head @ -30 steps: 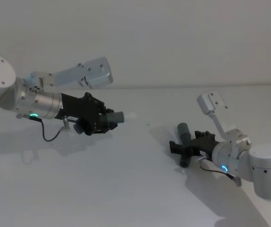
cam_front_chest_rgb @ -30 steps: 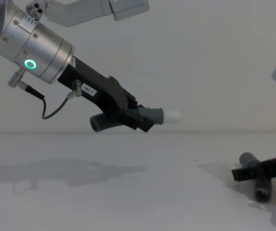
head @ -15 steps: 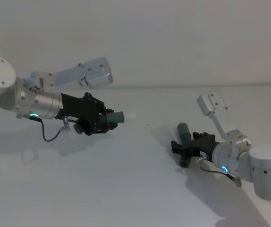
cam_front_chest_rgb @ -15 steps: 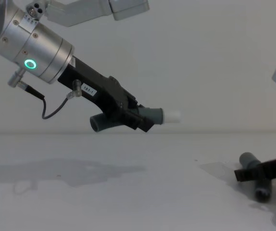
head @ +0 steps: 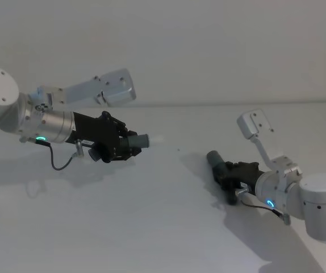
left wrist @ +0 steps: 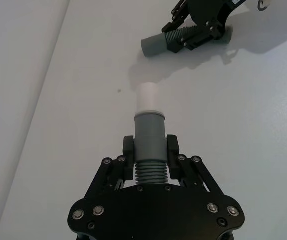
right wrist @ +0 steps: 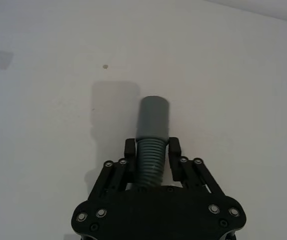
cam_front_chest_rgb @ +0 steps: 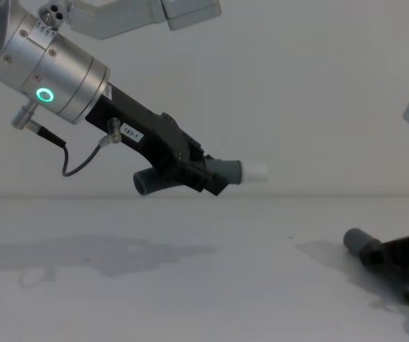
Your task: Use both hands to pick up one end of the pipe from the table, align the ends, and insert them.
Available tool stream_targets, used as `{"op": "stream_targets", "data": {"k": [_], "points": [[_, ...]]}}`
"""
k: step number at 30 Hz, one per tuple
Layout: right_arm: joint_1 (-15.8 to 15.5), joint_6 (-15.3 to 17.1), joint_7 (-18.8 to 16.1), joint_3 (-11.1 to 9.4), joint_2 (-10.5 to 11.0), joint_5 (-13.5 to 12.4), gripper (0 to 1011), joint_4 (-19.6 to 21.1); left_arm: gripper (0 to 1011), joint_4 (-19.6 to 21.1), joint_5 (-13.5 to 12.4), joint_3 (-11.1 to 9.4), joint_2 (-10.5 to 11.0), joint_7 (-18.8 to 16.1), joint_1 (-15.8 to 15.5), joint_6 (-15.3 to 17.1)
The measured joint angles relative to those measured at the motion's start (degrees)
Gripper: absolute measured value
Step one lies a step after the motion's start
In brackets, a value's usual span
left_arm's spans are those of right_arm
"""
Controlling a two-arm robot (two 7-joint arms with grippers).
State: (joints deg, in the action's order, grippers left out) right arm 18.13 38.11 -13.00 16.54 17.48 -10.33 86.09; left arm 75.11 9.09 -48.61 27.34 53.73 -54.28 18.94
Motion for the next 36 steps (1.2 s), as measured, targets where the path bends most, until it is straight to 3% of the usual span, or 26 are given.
{"op": "stream_targets", "data": {"k": [3, 7, 23, 36], "points": [[0.0, 0.0, 0.0, 0.0, 0.0, 0.0, 284, 0.0, 343, 0.0, 0.0, 0.0, 0.0, 0.0, 0.0, 0.0], [0.0, 0.0, 0.0, 0.0, 0.0, 0.0, 249, 0.0, 344, 0.0, 0.0, 0.0, 0.0, 0.0, 0.0, 0.0], [0.1, -0.2, -0.4, 0.1, 0.2, 0.1, 245, 0.0, 344, 0.0, 0.0, 0.0, 0.0, 0.0, 0.0, 0.0], [1.4, -5.5, -5.7, 2.3, 3.4, 1.5, 241, 0.2, 344, 0.0, 0.0, 0.0, 0.0, 0.0, 0.0, 0.0]]}}
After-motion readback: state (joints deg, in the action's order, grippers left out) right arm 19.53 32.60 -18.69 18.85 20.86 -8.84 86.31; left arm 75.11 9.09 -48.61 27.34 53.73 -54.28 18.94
